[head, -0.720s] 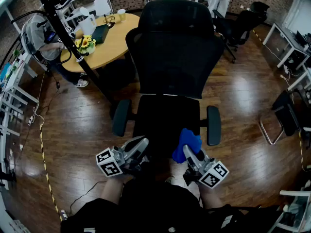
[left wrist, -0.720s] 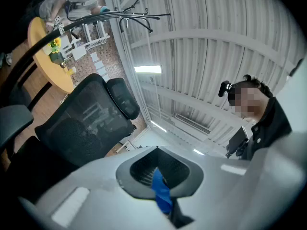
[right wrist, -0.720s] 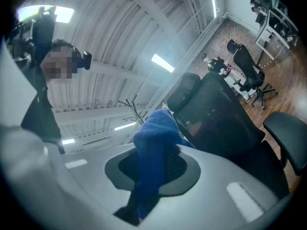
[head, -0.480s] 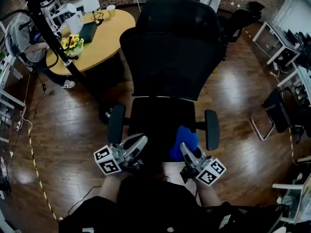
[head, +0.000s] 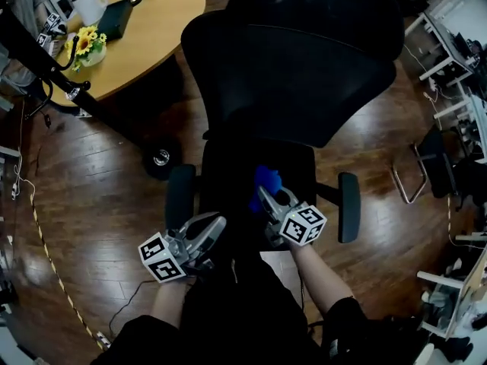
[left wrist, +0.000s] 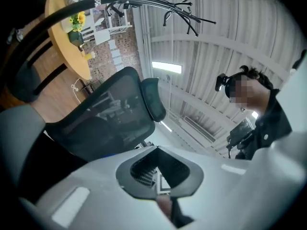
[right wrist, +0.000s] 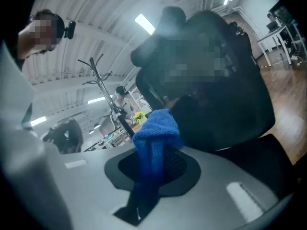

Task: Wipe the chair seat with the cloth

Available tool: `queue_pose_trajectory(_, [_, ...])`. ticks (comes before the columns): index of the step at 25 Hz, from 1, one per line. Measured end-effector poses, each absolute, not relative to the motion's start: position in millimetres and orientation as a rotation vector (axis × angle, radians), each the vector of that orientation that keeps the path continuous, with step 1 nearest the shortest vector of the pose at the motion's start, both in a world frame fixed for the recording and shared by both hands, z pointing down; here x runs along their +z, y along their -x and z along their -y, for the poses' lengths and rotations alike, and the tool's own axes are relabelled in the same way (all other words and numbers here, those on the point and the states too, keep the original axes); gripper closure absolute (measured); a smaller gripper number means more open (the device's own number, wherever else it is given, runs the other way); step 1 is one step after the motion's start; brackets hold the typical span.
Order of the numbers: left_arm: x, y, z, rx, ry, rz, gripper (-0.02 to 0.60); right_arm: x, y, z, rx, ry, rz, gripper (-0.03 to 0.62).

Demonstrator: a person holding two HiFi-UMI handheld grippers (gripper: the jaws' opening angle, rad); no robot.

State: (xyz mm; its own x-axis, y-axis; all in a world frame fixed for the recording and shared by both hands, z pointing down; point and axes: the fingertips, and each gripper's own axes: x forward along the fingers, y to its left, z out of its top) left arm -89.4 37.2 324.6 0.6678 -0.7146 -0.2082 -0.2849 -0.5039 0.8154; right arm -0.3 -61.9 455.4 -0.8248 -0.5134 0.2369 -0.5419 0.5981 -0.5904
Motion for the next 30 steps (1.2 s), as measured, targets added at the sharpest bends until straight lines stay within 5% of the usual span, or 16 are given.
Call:
queue_pose_trajectory(15, [439.8,144.3,-34.1,-0.74,-1.874,1.053,0.589,702.9,185.3,183.3,1.074,-0.647,2.473,0.531])
queue_pose_trajectory(23, [444.7,139.1,-48.6,-0.728,-1.854,1.049,0.588,728.1,171.9,184.1,1.045,-0.721,2.397,0.531])
queue_pose_trajectory(30, [447.6,127.8,-37.5,-0.695,-1.871,1.016,0.589,739.7,69.3,214.3,1.123,-0.972,2.265,0.531])
